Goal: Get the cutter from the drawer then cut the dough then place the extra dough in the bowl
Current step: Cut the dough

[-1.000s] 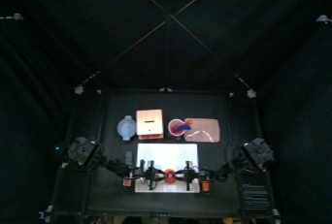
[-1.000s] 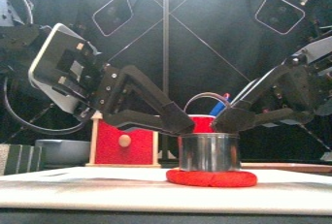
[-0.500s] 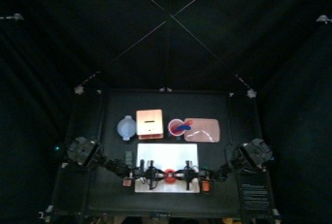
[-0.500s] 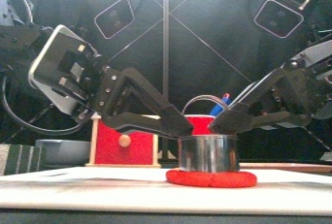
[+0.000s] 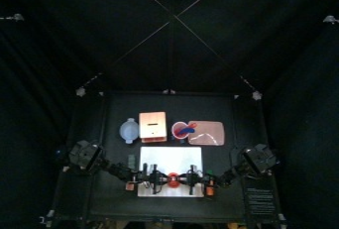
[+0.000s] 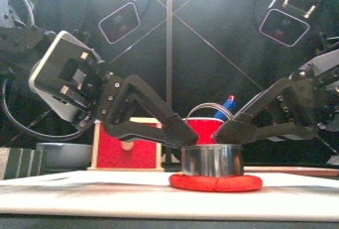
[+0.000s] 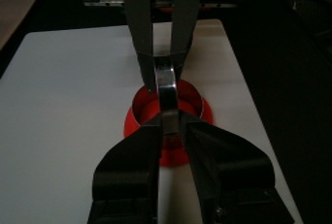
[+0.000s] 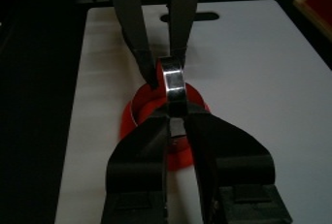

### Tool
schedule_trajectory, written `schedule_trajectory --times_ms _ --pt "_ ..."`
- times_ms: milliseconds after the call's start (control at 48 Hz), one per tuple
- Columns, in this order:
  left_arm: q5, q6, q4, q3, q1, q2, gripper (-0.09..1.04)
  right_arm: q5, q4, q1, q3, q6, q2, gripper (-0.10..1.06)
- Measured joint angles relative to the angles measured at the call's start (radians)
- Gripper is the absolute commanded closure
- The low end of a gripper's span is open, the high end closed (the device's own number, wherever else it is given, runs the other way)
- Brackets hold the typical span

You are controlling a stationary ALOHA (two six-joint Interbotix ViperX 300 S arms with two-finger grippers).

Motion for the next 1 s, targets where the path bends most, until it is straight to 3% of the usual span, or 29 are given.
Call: schedule_trajectory --times_ms 667,1000 --pt "0.025 0.002 -0.041 -0.006 0.006 0.011 0.33 0.015 0.023 -0.011 0.002 -0.011 0.000 0.49" --pt "0.031 0.000 -0.041 -0.006 0.018 0.009 0.33 0.028 -0.025 -0.041 0.005 -0.014 -0.009 0.49"
